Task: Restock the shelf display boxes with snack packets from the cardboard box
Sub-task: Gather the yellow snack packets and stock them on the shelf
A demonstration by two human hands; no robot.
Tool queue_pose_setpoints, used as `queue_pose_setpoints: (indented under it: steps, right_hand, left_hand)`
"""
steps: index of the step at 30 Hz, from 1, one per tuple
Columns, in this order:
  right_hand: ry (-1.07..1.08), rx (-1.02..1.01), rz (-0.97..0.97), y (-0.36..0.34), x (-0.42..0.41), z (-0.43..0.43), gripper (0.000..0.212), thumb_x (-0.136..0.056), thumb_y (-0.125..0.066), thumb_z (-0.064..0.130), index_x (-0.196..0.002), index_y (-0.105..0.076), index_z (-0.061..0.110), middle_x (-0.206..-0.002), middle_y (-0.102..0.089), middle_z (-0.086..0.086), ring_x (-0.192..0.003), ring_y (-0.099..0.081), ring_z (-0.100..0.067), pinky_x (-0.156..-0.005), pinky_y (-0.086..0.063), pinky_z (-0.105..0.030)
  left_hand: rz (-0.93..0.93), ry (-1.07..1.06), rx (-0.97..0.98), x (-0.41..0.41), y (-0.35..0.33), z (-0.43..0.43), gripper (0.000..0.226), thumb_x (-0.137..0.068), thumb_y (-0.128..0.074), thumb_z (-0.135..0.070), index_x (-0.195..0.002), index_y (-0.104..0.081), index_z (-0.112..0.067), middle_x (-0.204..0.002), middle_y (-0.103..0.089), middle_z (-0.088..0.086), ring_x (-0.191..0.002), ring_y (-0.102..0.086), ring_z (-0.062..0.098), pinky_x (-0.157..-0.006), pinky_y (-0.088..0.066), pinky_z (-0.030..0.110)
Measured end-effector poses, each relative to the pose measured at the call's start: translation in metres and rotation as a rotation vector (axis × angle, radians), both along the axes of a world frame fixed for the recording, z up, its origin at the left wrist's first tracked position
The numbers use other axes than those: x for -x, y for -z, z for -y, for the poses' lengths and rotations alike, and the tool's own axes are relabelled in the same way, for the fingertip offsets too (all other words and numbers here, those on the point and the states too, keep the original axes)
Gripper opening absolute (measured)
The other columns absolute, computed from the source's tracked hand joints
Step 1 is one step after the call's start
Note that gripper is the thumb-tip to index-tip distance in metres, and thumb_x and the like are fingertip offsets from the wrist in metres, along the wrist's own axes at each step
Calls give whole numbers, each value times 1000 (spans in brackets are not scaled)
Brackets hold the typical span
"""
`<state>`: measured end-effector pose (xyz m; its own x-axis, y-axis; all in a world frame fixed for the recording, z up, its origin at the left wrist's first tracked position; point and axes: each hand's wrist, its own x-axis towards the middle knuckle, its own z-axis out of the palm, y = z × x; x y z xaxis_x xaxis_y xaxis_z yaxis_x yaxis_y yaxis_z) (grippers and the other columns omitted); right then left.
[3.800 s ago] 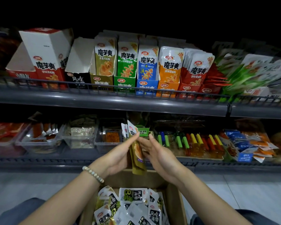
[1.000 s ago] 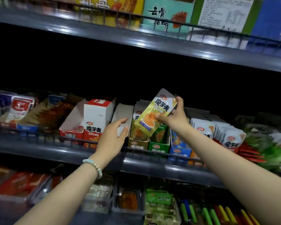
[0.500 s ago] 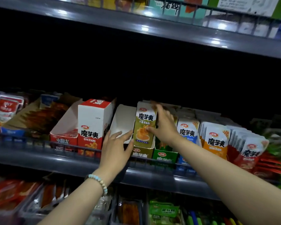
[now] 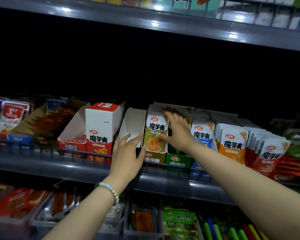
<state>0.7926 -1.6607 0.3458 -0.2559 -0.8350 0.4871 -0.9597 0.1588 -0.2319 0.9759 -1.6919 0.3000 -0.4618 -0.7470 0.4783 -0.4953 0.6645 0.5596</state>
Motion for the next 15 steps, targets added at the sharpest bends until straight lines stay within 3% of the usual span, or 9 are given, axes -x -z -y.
queue_pose_setpoints:
  steps: [6,11,15]
  right_hand:
    - [-47,69,164,-10,0,-36,72,-92,-59,33,-150,-17,27,-159,-12,3,-147,-7,-16,-120,-12,-38]
    - [-120,59,259,1,-15,-103,67,-93,-57,30,-149,-20,28,-158,-15,6,-145,-11,-11,-119,-11,-32]
    - [-139,-22,387,48,-25,-164,68,-91,-59,34,-148,-22,30,-156,-20,9,-145,-15,-9,-118,-18,-32]
  left_hand:
    - [-67,55,64,-9,9,-15,46,-99,-44,-36,-143,-39,-26,-146,-42,-6,-141,-23,14,-118,-10,33]
    - [-125,120,94,-17,38,-51,42,-96,-50,-34,-137,-48,-24,-138,-49,-8,-132,-38,13,-114,-25,32]
    - [-54,172,-29,-21,83,-92,46,-96,-50,-38,-139,-47,-22,-141,-47,-5,-134,-38,15,-113,-30,36]
